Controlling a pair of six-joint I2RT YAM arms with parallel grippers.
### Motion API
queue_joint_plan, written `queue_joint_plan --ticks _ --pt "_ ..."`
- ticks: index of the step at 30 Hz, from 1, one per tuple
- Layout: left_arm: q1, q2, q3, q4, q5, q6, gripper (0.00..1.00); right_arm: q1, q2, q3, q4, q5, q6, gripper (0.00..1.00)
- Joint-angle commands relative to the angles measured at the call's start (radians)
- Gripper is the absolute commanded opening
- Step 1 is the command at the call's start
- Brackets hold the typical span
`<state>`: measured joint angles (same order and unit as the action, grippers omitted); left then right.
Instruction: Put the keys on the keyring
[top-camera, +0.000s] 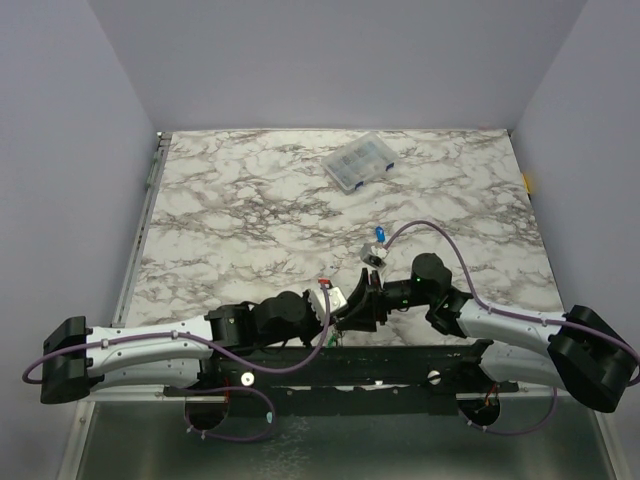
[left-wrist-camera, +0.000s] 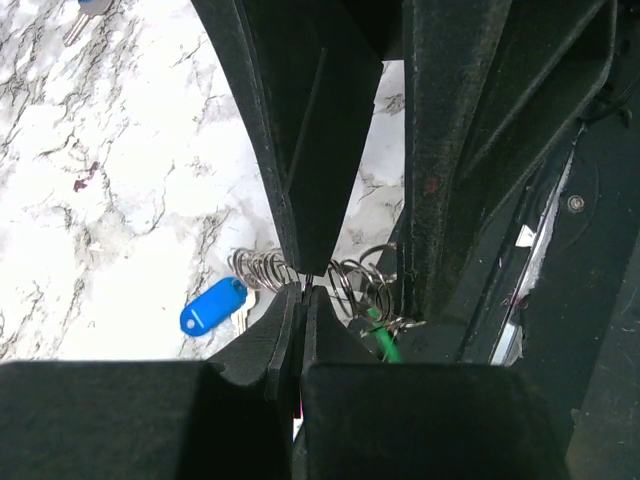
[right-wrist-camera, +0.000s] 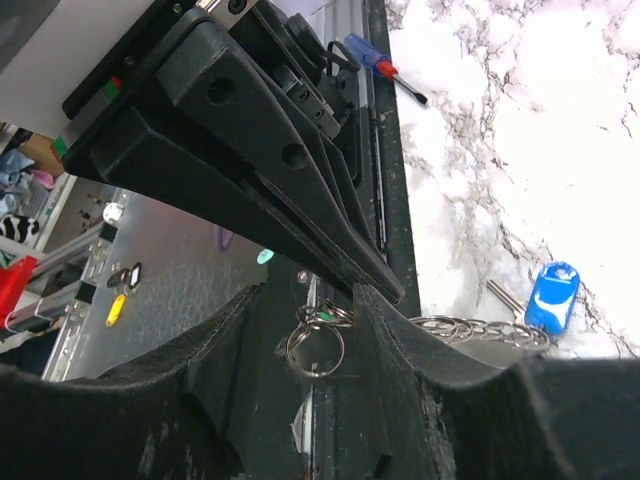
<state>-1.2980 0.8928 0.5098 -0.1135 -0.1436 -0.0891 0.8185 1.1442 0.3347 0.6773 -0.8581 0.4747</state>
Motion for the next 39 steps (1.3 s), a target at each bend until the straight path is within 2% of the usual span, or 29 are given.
queue_joint_plan --ticks 1,7,12,14,17,22,24,27,30,35,39 --pt "0.002 -0.007 0.000 0.014 -0.034 0.000 0.00 0.007 0.011 -0.009 0.039 -0.034 0.012 0.48" --pt "0.002 -0.019 0.002 0.013 -0.048 -0.006 0.00 0.007 0.015 -0.010 0.052 -0.013 0.022 0.47" --pt "0.002 -0.016 0.015 0.023 -0.117 -0.032 0.00 0.007 -0.041 -0.008 -0.035 0.055 0.005 0.47" --pt "0.002 0.004 0.033 0.025 -0.205 -0.025 0.00 0.008 -0.097 0.004 -0.124 0.153 -0.020 0.53" --pt "0.002 0.047 0.070 0.043 -0.342 0.016 0.00 0.007 -0.200 0.031 -0.260 0.363 -0.046 0.56" --pt "0.005 0.170 0.161 0.076 -0.563 0.207 0.00 0.006 -0.349 0.078 -0.470 0.697 -0.074 0.61" --pt "0.008 0.220 0.192 0.107 -0.597 0.291 0.00 0.005 -0.403 0.077 -0.526 0.791 -0.083 0.61" --pt "0.016 0.272 0.219 0.166 -0.585 0.378 0.00 0.005 -0.469 0.070 -0.597 0.922 -0.066 0.62" --pt "0.016 0.324 0.210 0.168 -0.437 0.392 0.00 0.005 -0.514 0.069 -0.713 1.022 -0.023 0.62" --pt "0.016 0.468 0.135 0.189 -0.247 0.250 0.00 0.005 -0.560 0.053 -0.805 1.067 0.037 0.63" --pt "-0.002 0.555 0.154 0.167 -0.187 0.154 0.04 0.005 -0.547 0.054 -0.820 1.051 0.049 0.63"
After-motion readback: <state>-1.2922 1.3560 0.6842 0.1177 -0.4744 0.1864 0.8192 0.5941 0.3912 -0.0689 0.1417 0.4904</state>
